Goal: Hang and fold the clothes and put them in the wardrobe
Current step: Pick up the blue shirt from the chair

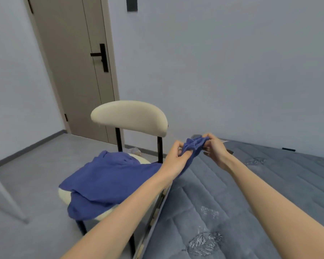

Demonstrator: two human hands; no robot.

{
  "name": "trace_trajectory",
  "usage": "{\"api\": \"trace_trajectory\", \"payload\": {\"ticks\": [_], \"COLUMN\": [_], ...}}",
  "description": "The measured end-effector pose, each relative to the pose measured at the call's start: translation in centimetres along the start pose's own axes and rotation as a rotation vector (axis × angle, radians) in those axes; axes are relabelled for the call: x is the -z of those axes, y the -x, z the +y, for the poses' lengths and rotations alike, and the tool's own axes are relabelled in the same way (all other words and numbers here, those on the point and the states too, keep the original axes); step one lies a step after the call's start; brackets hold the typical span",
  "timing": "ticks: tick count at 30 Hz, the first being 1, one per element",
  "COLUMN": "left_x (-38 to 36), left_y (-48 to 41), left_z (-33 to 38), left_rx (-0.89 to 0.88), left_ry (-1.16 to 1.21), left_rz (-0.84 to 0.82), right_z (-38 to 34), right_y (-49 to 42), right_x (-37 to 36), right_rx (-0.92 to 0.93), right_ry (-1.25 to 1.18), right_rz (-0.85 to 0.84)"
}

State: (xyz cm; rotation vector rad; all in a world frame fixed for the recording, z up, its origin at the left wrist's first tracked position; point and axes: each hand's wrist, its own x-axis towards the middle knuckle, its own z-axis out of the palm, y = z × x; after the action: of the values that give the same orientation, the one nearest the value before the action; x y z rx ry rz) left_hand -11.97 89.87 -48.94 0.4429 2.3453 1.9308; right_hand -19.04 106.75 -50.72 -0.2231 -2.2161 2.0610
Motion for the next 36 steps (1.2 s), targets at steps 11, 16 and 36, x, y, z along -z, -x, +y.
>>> {"api": "trace_trajectory", "payload": {"ticks": [11, 16, 36], "left_x": [-4.7, -2.8, 24.9], "left_y": [1.8, 1.6, -4.0], "left_z": [-6.9, -8.7, -19.6], "left_rx": [0.185, 0.224, 0.432], "left_ry": [0.149, 0.216, 0.607], "left_rz": [-0.044, -0.006, 0.511], "right_z": [5.0, 5.4, 2.8], "right_y": [1.3, 0.2, -12.6], "right_x": [1.6, -0.8, -34.3], "right_rx": [-0.061, 0.043, 0.150], "right_ry": [0.252, 0.376, 0.616], "right_rz": [0.052, 0.042, -0.407]}}
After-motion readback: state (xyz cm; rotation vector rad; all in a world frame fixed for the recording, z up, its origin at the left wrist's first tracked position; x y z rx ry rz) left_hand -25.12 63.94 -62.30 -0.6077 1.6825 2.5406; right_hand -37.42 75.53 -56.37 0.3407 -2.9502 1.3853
